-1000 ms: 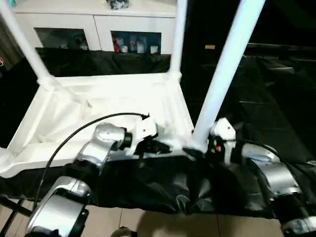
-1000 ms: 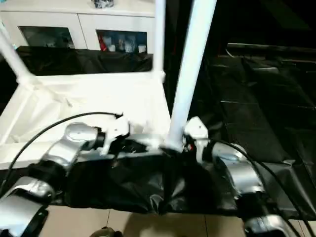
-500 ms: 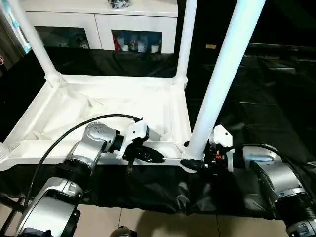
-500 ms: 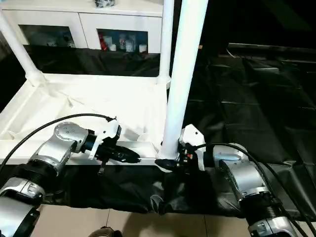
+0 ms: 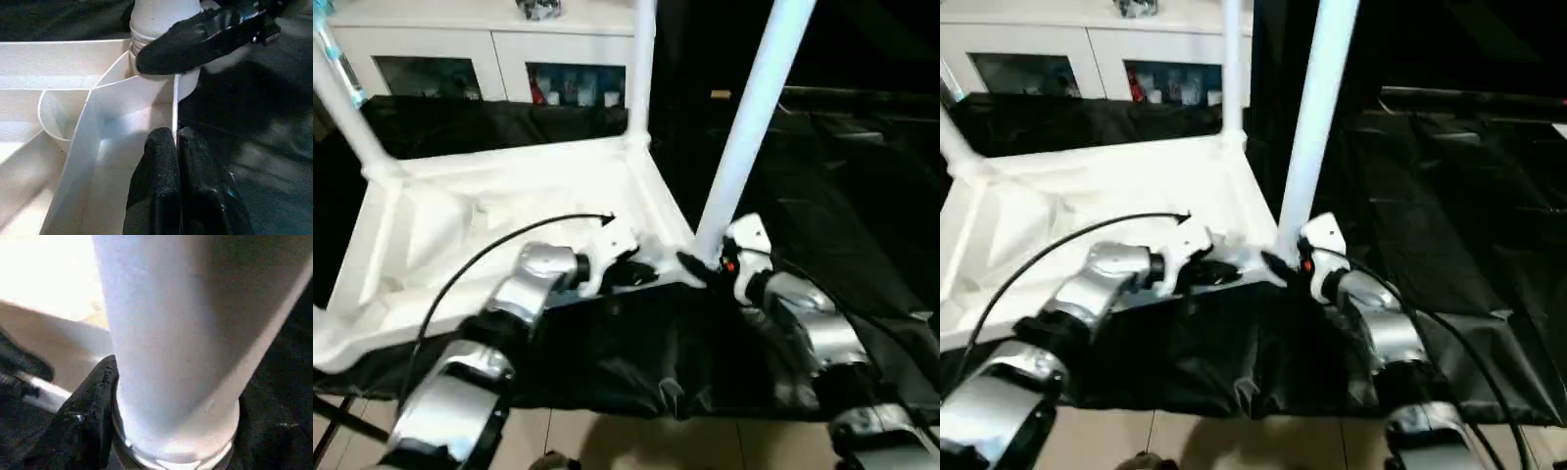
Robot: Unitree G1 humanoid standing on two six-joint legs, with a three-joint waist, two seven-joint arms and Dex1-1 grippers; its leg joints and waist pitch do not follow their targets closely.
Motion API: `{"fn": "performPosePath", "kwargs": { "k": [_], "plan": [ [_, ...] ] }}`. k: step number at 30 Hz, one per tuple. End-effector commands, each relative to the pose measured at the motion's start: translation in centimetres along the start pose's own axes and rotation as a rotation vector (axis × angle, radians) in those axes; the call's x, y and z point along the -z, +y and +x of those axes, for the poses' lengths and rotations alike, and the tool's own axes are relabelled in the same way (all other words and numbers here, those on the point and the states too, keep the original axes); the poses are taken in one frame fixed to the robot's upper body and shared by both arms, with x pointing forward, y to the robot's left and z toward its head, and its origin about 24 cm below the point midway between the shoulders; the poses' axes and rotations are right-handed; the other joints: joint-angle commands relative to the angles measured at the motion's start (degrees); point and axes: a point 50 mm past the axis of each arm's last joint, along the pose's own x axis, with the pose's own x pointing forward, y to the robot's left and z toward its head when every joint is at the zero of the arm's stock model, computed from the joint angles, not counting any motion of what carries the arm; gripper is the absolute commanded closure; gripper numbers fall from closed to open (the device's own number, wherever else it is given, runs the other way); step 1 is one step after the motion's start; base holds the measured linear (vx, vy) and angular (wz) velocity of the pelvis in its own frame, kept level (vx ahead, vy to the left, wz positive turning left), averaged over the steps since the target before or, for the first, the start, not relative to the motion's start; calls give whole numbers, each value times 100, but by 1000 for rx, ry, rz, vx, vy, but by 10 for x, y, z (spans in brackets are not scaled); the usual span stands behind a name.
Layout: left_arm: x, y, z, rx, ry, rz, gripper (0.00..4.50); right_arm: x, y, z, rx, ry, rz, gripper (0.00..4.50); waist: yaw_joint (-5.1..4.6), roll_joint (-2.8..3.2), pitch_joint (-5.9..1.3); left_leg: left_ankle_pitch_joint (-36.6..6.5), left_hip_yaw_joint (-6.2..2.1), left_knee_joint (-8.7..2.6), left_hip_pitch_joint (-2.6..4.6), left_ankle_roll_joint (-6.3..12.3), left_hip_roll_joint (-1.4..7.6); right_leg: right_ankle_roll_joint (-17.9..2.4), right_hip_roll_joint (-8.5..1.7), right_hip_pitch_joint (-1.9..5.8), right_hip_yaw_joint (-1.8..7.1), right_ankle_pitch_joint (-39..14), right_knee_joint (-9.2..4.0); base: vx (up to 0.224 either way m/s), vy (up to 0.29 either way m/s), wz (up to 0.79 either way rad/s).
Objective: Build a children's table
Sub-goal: Rotate leg to tighten
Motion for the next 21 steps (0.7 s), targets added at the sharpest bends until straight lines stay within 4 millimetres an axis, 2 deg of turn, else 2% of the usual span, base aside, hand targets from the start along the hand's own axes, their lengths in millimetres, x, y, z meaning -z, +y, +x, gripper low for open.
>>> {"fn": "performPosePath", "kwargs": {
  "k": [1,3,4,6,11,12,16,20,21],
  "plan": [
    [-17,3,13,-88,-32,4,450,9,25,15,-37,51,12,177,-27,-44,-388,-1119,-113,-481,174,33,203,-1261,-248,185,100,-710,-402,0,0,0],
    [-22,0,19,-93,-45,3,450,4,33,21,-56,24,24,177,-19,-47,-391,-1097,-107,-470,176,73,202,-1271,-252,197,102,-651,-406,0,0,0],
    [-23,-2,21,-85,-47,13,450,2,36,22,-72,9,15,142,0,-40,-396,-1053,-108,-469,182,116,209,-1270,-251,202,98,-560,-402,0,0,0],
    [-23,-5,22,-57,-54,29,450,0,39,21,-113,-14,20,107,4,-44,-405,-957,-106,-462,173,191,207,-1291,-246,216,95,-344,-383,0,0,0],
    [-19,-11,19,32,-63,39,450,1,32,13,-161,-22,-9,63,14,-33,-391,-1056,-108,-471,177,235,219,-1336,-257,222,93,-374,-396,0,0,0],
    [-16,-13,13,97,-62,46,450,2,27,5,-208,-21,-52,57,20,-21,-397,-1063,-110,-468,177,249,222,-1345,-256,228,92,-334,-385,0,0,0],
    [-8,-14,0,180,-62,59,450,5,21,-8,-324,-10,-85,57,55,-22,-393,-974,-99,-451,169,388,234,-1445,-249,238,84,-99,-365,0,0,0],
    [-4,-14,-10,251,-69,65,450,5,18,-19,-411,-2,-96,57,91,-9,-383,-1144,-92,-471,199,313,259,-1481,-243,217,80,-353,-381,0,0,0],
    [-3,-14,-14,278,-70,60,450,6,17,-23,-443,4,-107,57,96,-10,-377,-1201,-91,-479,180,302,264,-1478,-244,220,82,-414,-372,0,0,0]
  ]
}}
